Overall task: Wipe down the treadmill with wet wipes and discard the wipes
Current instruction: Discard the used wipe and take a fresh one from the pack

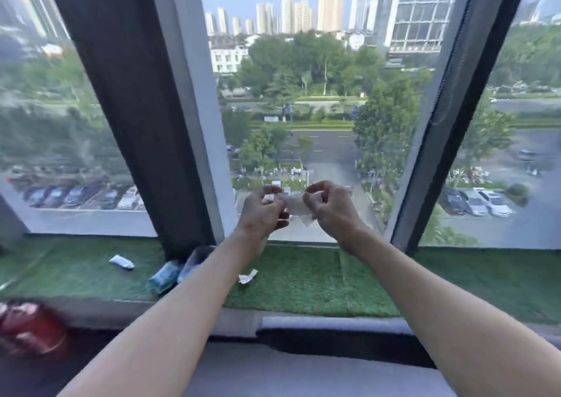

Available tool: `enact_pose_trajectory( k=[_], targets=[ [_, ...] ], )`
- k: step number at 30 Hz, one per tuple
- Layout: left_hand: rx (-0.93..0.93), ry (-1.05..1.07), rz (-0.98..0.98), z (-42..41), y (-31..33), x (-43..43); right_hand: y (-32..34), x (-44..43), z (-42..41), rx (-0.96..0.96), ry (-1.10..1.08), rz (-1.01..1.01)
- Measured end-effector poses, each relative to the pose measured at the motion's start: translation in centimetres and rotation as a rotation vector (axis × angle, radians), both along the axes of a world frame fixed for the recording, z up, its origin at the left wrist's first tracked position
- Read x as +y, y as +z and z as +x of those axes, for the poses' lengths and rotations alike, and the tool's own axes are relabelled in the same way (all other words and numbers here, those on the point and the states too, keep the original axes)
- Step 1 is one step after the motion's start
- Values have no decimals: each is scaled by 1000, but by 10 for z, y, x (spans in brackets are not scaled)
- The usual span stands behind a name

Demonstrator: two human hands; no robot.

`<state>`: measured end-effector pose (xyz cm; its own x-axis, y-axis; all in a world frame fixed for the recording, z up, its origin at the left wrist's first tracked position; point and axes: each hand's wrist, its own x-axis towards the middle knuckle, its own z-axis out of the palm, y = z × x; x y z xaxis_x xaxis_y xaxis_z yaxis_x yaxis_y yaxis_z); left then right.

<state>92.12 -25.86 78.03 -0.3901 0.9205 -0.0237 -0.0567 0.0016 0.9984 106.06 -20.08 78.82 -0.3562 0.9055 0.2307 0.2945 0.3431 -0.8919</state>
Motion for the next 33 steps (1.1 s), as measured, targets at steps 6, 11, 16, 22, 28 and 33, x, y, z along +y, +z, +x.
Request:
enact_pose_trajectory(
  k=[6,11,16,22,28,33],
  targets=[
    [150,280,-152,-205,-16,-114,-13,-68,-203,-26,223,9],
    [214,412,-278,-312,-46,-181,-34,-97,-314,-102,314,-8],
    [171,430,-326,-382,-85,-182,-72,-95,-395,-180,368,-34],
    [204,310,-402,-465,-128,-111,-133,-45,-483,-163,291,-188],
    [266,126,-507,-541,-183,-7,-187,15,-550,-131,116,-425],
    [14,-93,-512,-559,-217,73,-222,66,-561,-37,-33,-549]
  ],
)
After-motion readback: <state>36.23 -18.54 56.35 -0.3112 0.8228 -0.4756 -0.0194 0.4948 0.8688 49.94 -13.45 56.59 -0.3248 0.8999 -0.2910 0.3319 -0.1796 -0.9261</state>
